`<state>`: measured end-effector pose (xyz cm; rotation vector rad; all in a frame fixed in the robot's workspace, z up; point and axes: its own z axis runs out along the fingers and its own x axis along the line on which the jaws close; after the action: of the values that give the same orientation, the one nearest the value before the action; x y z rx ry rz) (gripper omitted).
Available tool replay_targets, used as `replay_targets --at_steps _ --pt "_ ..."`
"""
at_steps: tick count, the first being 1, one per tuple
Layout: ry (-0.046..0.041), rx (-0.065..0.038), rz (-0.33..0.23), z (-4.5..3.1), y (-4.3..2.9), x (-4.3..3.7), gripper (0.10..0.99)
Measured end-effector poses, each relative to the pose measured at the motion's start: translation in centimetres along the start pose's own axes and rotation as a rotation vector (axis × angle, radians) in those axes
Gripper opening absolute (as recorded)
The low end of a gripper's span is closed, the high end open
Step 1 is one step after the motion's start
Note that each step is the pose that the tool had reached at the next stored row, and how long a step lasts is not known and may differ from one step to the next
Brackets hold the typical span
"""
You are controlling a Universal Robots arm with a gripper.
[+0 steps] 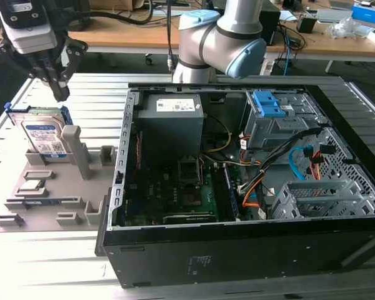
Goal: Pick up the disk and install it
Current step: 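Reach for the disk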
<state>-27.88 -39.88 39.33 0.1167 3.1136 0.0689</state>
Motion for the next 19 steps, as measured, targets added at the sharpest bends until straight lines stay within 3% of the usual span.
replay_targets --at_steps 11,14,19 --pt "0.0000 0.000 0.000 -0.06 -0.18 2.39 0.106" --pt "0.0001 0.000 0.000 -0.10 -0.27 3.63 0.106" --pt "0.0000 0.000 0.000 -0.12 -0.33 4.45 0.106"
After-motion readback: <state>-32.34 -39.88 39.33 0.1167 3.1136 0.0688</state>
